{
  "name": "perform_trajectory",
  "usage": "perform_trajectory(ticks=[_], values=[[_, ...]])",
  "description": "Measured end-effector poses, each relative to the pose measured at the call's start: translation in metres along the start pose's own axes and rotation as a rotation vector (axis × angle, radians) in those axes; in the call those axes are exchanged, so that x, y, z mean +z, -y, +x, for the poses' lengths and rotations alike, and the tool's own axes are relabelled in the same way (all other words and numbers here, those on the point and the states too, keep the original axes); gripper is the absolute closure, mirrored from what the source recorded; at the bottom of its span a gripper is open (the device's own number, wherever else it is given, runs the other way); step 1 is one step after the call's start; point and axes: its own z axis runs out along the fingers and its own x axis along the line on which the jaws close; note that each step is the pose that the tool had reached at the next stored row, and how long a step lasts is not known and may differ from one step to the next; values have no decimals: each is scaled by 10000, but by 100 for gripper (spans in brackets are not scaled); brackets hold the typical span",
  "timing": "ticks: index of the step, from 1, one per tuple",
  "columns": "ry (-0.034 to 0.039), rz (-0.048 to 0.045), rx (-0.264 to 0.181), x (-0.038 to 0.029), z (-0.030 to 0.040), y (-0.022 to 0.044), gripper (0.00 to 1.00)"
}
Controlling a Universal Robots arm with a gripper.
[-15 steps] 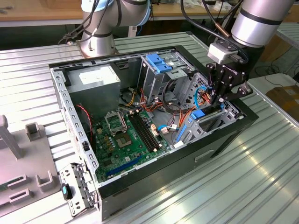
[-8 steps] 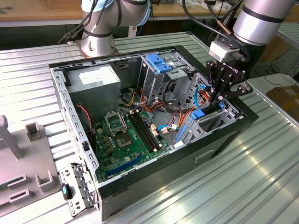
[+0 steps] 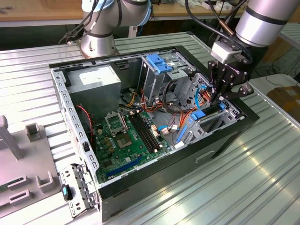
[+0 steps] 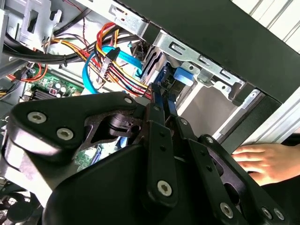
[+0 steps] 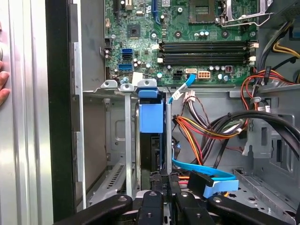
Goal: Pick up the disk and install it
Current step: 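Insert the first disk wire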
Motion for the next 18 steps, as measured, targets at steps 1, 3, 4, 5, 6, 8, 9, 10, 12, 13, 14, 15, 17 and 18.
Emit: perform_trajectory(ticks=[1, 3, 4, 5, 6, 8, 9, 10, 12, 13, 14, 15, 17, 18], values=[[1, 0, 0, 0, 4, 0, 84], [-1, 0, 0, 0, 10, 0, 84], [-1, 0, 0, 1, 14, 0, 84], [1, 0, 0, 1, 20, 0, 84], [0, 1, 0, 2, 31, 0, 84], [0, 1, 0, 2, 33, 0, 84], [-1, 1, 0, 3, 33, 0, 84], [1, 0, 0, 11, 33, 0, 84], [-2, 0, 0, 26, 33, 0, 84], [-1, 0, 0, 30, 33, 0, 84], [-1, 0, 0, 33, 33, 0, 84], [-1, 1, 0, 35, 33, 0, 84], [1, 0, 0, 41, 34, -1, 84], [11, 0, 1, 43, 35, -1, 84]])
